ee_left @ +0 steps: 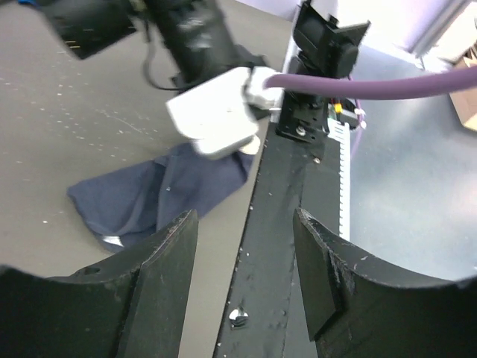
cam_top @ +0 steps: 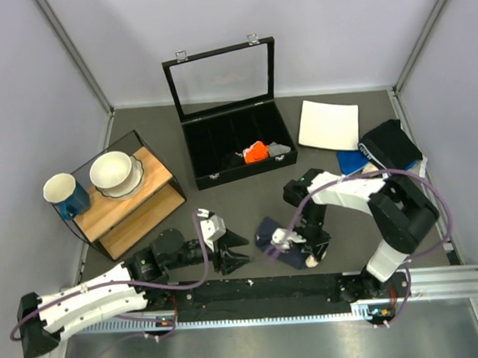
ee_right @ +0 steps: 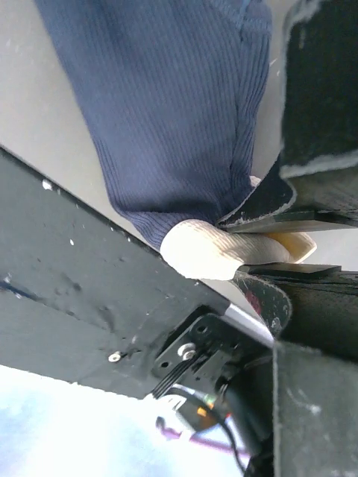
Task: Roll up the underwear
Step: Roll the underwear to the center of the board.
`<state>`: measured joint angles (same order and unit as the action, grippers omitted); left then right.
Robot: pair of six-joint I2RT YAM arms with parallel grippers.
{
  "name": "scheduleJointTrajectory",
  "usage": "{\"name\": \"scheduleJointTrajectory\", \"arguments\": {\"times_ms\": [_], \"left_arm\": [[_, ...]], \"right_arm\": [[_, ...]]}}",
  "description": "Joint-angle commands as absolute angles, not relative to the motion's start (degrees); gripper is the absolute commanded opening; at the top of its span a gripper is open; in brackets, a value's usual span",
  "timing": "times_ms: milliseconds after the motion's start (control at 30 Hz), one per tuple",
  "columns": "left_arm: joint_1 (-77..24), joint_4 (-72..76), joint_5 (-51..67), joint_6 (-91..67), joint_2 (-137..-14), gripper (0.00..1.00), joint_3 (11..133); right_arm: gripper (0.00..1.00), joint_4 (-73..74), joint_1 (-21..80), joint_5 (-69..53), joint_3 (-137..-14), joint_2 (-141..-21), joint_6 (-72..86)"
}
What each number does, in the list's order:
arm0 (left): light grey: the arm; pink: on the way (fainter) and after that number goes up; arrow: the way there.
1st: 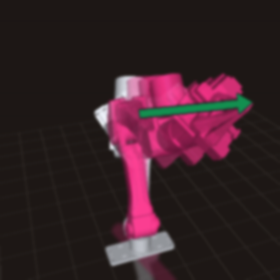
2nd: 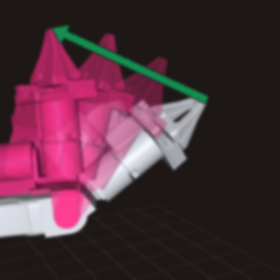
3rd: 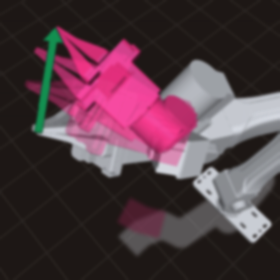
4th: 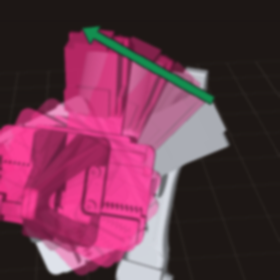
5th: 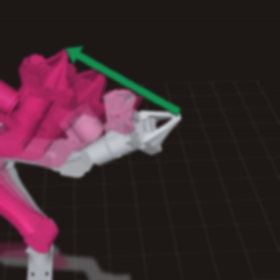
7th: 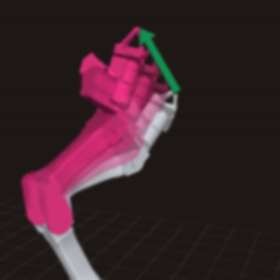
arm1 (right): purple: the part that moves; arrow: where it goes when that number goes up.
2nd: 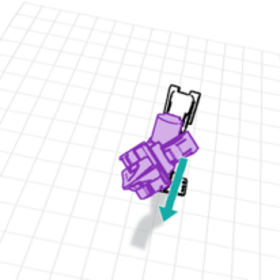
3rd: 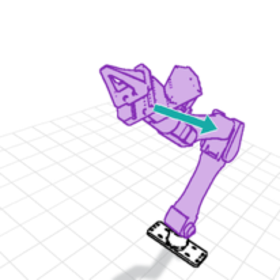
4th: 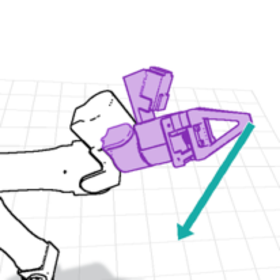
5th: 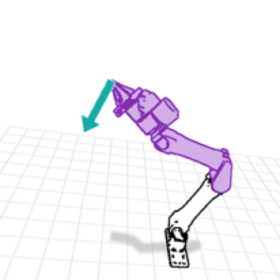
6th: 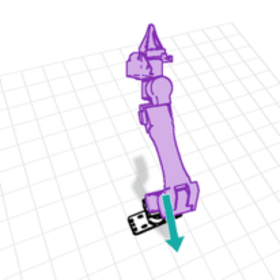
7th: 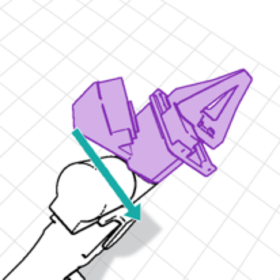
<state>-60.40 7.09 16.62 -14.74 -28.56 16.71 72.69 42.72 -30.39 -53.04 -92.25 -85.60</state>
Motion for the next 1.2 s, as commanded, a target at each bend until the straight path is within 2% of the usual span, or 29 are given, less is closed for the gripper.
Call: {"name": "scheduleJointTrajectory", "arguments": {"times_ms": [0, 133, 333, 433, 600, 867, 1167], "left_arm": [[-66.9, 11.0, 11.4, -9.8, -28.2, 0.59, 14.9], [-70.9, 11.0, 7.5, -9.5, -28.5, 0.59, 13.5], [-76.6, 13.2, 2.3, -10.5, -31.1, 0.59, 11.5], [-80.5, 13.9, 0.5, -8.3, -35.8, 0.59, 13.1], [-82.3, 13.9, -4.8, -2.4, -51.2, 0.61, 20.8], [-82.4, 19.8, -5.6, 5.8, -72.8, 0.64, 31.3], [-82.4, 27.3, -11.6, 1.8, -83.4, 0.64, 31.9]], "right_arm": [[0.06, 76.8, 43.3, -37.4, -60.3, -99.3, -69.7], [0.05, 76.5, 43.3, -38.1, -67.8, -107.6, -62.3], [0.04, 75.4, 44.7, -37.2, -74.2, -113.4, -54.8], [0.04, 75.2, 45.8, -36.3, -76.1, -117.1, -52.6], [0.05, 76.0, 45.9, -35.4, -77.7, -122.4, -52.1], [0.13, 76.1, 45.7, -36.3, -78.3, -123.0, -52.8], [0.15, 76.1, 45.3, -38.5, -78.5, -123.2, -54.1]]}}
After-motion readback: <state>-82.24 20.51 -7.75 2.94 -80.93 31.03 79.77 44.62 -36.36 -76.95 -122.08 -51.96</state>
